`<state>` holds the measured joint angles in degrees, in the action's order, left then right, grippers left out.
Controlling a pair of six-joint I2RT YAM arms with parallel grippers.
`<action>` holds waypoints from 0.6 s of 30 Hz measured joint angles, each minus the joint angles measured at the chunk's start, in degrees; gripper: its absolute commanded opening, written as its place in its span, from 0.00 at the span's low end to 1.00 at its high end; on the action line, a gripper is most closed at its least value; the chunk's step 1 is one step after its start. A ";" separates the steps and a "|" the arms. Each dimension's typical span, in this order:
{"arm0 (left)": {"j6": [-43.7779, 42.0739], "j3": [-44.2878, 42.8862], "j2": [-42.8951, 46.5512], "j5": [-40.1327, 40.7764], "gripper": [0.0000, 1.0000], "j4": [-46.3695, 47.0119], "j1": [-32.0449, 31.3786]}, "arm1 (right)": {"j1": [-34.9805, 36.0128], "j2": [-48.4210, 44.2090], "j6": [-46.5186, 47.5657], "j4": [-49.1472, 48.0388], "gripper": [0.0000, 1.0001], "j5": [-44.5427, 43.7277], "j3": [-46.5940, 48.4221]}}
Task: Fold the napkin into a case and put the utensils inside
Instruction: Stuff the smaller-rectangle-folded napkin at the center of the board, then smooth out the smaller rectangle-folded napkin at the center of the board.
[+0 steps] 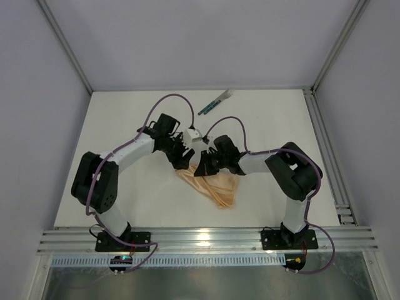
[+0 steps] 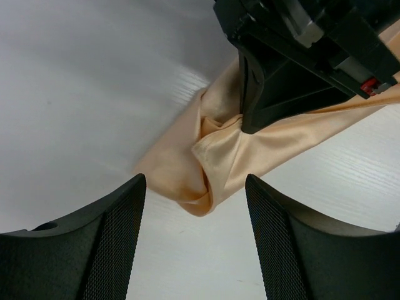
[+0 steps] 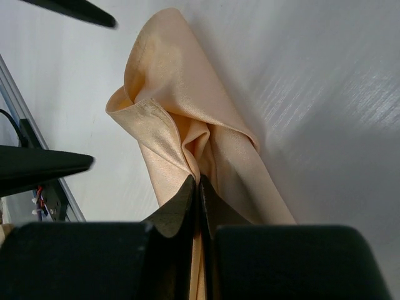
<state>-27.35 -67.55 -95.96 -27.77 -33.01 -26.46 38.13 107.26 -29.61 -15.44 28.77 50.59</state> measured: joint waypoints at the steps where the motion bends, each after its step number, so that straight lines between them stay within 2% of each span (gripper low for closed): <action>1: -0.22 0.44 -0.83 -0.33 0.67 -0.04 -0.24 | -0.04 0.04 0.13 -0.11 0.08 0.28 0.00; 4: -0.46 2.21 -2.43 -0.83 0.66 -0.13 -0.96 | -0.24 0.04 0.52 -0.37 0.08 1.01 0.00; 7: -0.39 2.40 -3.02 -0.98 0.54 0.07 -1.25 | -0.37 0.04 0.92 -0.48 0.09 1.55 0.00; 8: -0.31 2.40 -3.21 -1.01 0.40 0.17 -1.31 | -0.37 0.04 1.03 -0.52 0.09 1.68 0.00; 10: -0.09 2.40 -3.80 -0.90 0.25 0.28 -1.57 | -0.39 0.04 1.11 -0.74 0.11 2.05 0.00; 11: -0.07 2.40 -4.17 -0.87 0.14 0.52 -1.75 | -0.37 0.04 1.25 -0.79 0.12 2.19 0.00; 14: 0.72 2.40 -5.11 -0.57 0.00 1.20 -2.32 | -0.37 0.04 1.64 -0.81 0.18 2.58 0.00; 16: 1.57 2.40 -5.55 -0.15 0.00 1.60 -2.54 | -0.37 0.04 2.01 -0.79 0.29 2.89 0.00; 18: 2.75 2.38 -5.77 0.39 0.00 2.05 -2.51 | -0.37 0.04 2.56 -0.74 0.33 3.37 0.02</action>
<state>-24.60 -65.17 -101.73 -27.38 -30.96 -28.97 37.76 107.31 -27.05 -16.19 32.14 50.61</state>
